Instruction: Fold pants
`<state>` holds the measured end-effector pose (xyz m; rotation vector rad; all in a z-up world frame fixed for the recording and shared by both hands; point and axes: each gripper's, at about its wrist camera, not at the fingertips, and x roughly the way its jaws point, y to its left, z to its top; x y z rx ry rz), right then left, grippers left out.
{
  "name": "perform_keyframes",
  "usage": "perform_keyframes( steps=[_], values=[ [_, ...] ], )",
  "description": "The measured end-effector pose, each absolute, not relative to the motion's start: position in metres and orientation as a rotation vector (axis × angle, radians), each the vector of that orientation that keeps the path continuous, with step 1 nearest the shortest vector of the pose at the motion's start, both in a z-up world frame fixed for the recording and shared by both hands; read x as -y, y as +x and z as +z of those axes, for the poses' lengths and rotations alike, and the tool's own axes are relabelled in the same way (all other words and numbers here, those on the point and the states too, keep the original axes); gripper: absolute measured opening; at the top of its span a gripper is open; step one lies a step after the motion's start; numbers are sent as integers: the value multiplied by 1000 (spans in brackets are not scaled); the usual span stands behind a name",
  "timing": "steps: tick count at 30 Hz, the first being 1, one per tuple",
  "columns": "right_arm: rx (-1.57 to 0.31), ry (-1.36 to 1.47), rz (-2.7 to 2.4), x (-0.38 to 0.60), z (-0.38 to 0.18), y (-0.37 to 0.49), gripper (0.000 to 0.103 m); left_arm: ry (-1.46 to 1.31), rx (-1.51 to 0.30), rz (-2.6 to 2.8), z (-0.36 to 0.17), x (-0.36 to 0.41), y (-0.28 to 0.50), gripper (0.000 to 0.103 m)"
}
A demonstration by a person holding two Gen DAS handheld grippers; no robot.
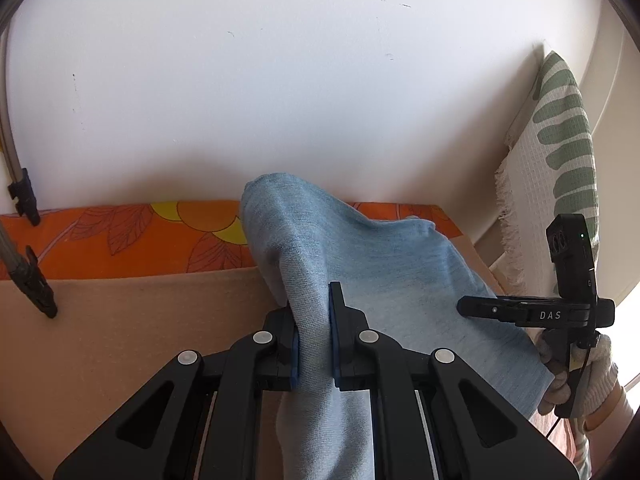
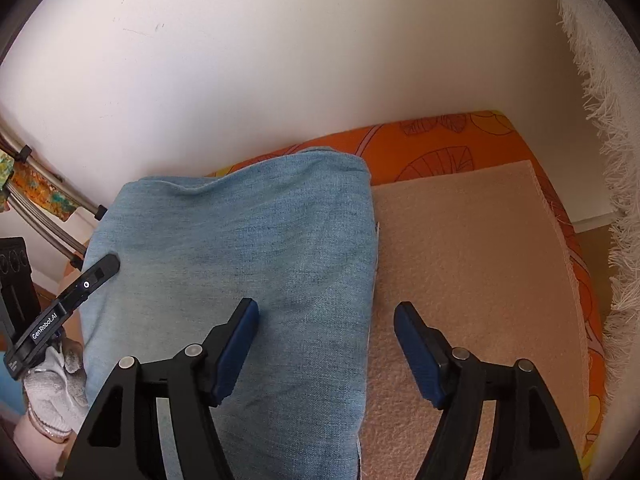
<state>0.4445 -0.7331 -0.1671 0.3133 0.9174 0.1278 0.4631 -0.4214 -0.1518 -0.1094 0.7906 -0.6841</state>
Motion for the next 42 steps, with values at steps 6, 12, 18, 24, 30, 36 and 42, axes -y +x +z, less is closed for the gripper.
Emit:
perform_keyframes(
  steps=[6,12,18,24,30,36,42],
  values=[
    [-892,335,211,717,-171,443,30,-97,-781,-671,-151,431,462,10],
    [-772,203,157,696,-131,431,13,-79,-690,-686,-131,439,448,10],
    [-727,74,111,679,-110,438,14,-88,-678,-628,-131,440,459,10],
    [-817,-1,-22,686,-142,452,49,-37,-752,-547,-142,430,473,21],
    [-737,-16,-98,696,-112,418,56,24,-718,-558,-122,418,456,30],
    [-681,-46,6,664,-101,364,52,120,-745,-670,-123,433,410,36],
    [-798,-52,-35,671,-137,344,43,209,-814,-703,-144,433,382,36]
  ],
)
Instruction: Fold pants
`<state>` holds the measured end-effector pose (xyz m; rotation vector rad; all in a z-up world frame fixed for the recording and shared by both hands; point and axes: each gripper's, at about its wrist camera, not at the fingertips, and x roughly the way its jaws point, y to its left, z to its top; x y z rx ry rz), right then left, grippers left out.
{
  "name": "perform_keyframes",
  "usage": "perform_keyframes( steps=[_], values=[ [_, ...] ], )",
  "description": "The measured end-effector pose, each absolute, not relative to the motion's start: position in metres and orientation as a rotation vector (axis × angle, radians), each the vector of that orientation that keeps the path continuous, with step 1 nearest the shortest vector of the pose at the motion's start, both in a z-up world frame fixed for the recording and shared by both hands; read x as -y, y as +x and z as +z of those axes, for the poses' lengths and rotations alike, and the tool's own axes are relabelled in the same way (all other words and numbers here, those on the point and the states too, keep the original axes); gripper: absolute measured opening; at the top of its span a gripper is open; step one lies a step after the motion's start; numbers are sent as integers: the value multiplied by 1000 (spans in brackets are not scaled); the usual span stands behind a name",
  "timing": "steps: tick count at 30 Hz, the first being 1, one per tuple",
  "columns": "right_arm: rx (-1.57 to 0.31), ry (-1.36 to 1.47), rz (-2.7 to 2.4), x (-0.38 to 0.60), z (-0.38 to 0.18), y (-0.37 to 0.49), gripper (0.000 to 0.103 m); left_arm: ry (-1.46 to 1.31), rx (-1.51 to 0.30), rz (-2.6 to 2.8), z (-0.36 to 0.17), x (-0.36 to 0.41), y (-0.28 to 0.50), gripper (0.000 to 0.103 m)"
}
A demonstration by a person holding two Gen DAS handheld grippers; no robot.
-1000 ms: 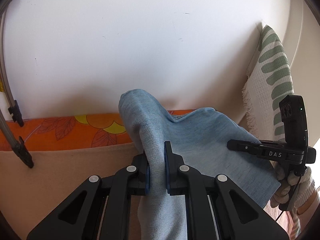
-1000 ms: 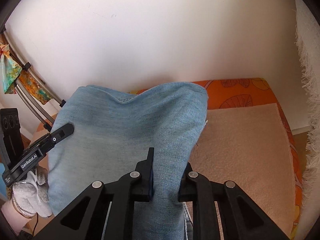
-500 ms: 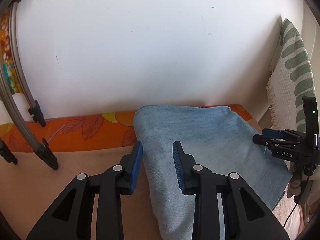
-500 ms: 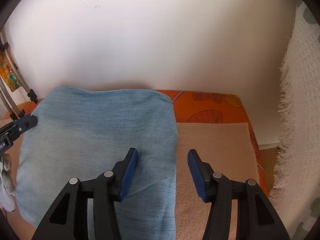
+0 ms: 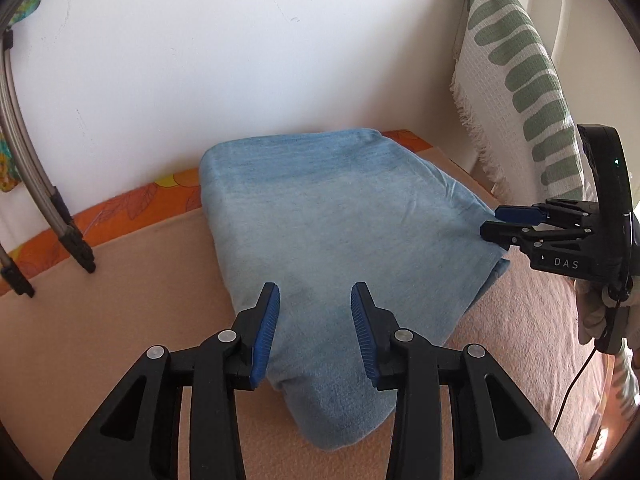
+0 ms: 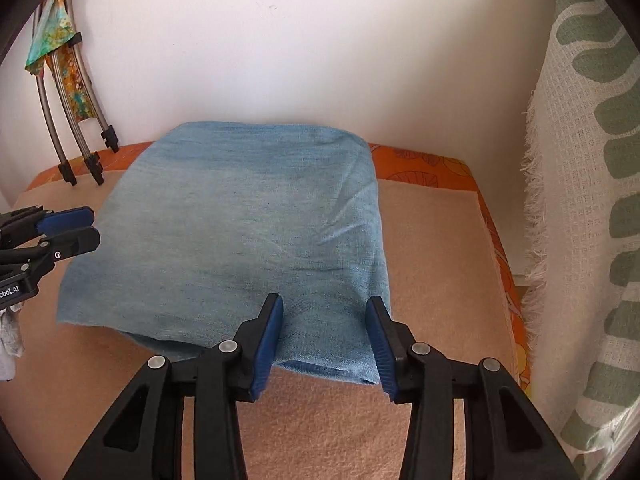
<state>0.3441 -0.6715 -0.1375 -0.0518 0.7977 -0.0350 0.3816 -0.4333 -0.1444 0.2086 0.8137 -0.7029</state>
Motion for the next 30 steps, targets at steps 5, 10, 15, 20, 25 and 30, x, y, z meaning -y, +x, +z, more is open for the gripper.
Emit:
perform_keyframes(
  steps=[5,10,15,20,25,30],
  values=[
    [-821,1,-96,674,-128,326,48,203,-834,-710,-134,402,364,36],
    [-799,34,-104,653,-115,291,54,141,-816,-720,-110,370,334,49],
    [-732,56,-89,614,-97,242,62,134,-768,-723,-85,348,295,58],
    [-672,37,-85,568,-81,195,70,102,-740,-733,-61,324,258,64],
    [-624,46,-60,531,-73,150,77,99,-685,-732,-42,306,219,70],
    [-549,34,-79,503,-65,109,88,94,-624,-691,-27,288,188,75]
  ],
)
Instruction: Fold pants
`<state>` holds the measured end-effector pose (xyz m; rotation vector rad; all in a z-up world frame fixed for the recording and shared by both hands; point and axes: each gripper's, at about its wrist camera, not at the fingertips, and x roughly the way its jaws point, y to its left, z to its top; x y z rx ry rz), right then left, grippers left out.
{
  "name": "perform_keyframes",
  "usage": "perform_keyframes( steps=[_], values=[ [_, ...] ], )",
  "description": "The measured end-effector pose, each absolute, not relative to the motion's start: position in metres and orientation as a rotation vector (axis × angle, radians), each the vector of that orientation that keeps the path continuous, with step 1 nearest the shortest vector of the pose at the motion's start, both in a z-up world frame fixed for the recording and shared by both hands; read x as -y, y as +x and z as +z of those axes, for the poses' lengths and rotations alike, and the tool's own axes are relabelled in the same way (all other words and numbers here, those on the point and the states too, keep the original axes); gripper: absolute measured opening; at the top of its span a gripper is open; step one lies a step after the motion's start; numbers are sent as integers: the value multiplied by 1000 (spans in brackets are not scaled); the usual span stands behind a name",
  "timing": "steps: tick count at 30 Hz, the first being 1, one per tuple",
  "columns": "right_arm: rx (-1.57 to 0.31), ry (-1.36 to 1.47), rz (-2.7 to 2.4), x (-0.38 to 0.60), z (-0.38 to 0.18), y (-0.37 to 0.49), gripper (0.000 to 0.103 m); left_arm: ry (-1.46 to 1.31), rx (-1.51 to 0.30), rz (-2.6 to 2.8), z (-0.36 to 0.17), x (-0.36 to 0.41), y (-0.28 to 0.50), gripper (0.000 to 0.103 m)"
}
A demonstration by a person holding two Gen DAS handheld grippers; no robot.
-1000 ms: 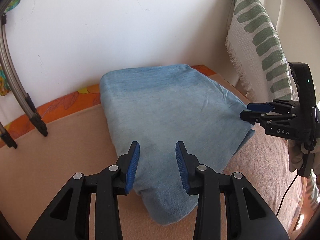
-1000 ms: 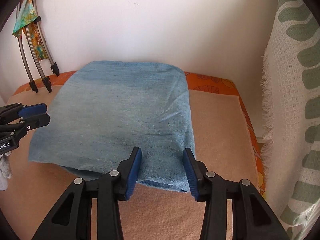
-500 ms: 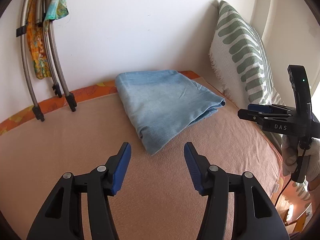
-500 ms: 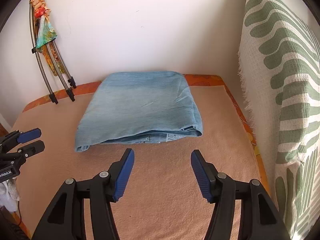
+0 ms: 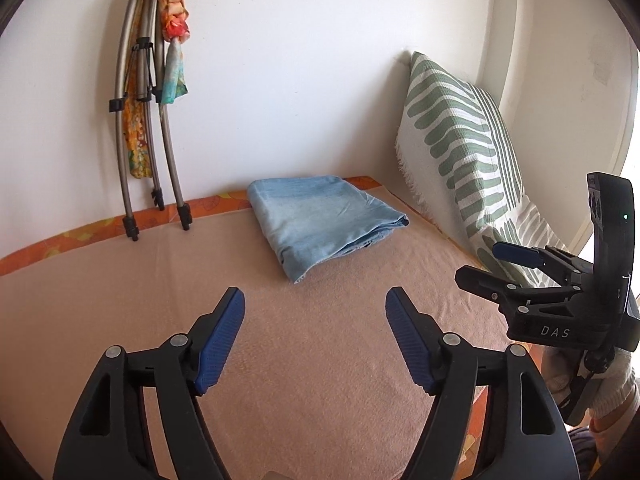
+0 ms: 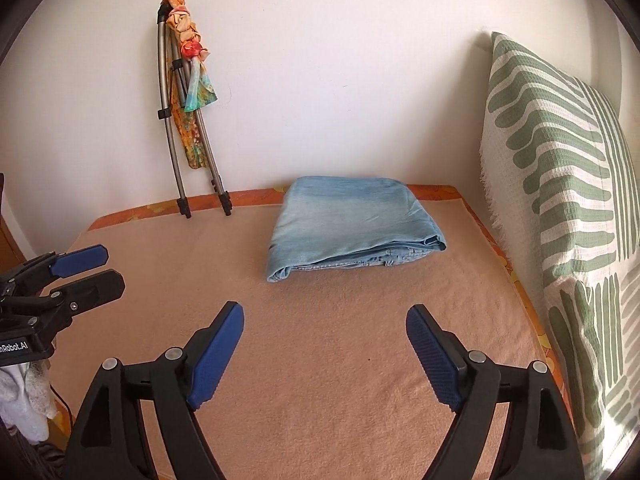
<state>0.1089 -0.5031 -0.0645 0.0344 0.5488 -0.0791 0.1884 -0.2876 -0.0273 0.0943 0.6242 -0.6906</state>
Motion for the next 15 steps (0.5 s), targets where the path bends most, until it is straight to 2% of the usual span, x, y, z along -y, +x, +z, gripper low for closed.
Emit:
perform_keyframes(
  steps=[2,4,15],
  values=[
    [-516,22,-105,494,-60,96,92,96,-598,-668,-23,281,179,81],
    [-481,21,-128,487,-56,85,103,99,-576,-638,-20,275,170,81],
    [-382,12,-229,465,-58,64,103,115,-561,-571,-25,259,156,81]
  ],
)
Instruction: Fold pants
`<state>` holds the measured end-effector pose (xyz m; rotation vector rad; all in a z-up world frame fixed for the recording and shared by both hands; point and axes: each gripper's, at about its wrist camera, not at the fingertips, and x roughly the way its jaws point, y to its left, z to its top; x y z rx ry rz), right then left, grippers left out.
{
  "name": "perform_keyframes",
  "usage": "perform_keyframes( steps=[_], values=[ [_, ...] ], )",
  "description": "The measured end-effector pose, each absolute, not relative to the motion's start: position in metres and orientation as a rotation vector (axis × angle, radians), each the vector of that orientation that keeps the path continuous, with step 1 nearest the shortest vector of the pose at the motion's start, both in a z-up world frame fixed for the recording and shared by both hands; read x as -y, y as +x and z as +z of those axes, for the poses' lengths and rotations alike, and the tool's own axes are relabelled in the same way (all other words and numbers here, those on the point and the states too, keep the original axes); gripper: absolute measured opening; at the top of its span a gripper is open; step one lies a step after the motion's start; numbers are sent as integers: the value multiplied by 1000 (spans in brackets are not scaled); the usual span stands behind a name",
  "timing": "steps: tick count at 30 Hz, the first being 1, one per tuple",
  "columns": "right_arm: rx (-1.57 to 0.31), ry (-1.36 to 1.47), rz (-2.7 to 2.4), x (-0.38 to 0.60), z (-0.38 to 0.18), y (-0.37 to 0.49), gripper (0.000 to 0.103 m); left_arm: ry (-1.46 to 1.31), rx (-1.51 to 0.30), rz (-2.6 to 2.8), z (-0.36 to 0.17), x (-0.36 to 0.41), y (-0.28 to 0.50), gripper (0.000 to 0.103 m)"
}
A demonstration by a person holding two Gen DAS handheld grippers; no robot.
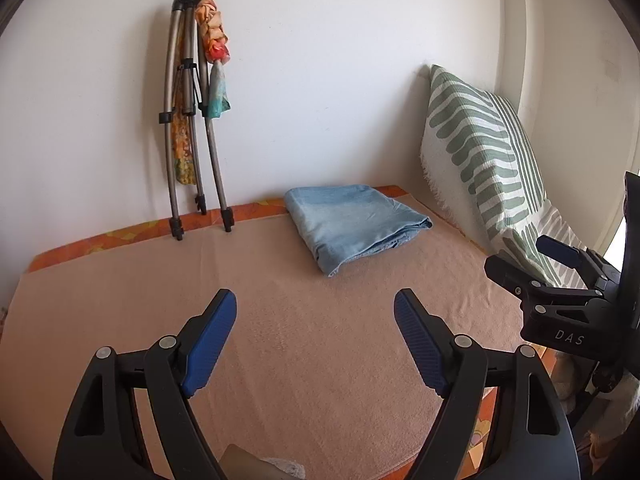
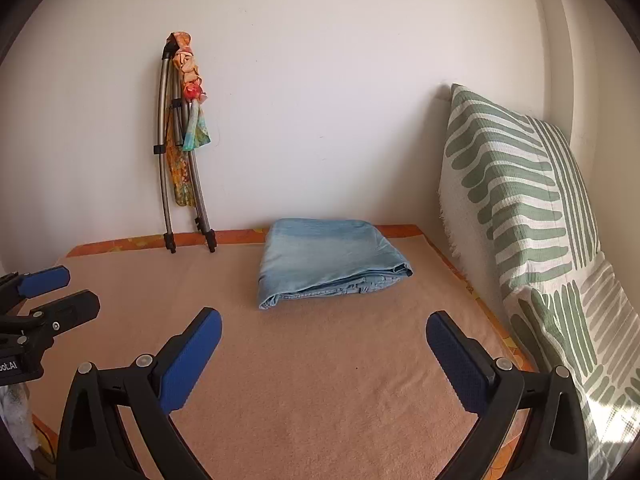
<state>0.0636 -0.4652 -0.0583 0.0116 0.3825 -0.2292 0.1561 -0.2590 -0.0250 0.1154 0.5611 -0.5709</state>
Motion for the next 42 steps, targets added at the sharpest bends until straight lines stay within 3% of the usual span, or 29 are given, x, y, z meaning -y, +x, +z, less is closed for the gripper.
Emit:
perform_keyframes(
  steps=[16,42],
  values=[
    [-352,34,-221,461,-55,65,103,117,-565,-526,-37,250,154,90],
    [-351,59,-238,465,-57,68,103,104,-556,-533,-32,244,150,90]
  ],
)
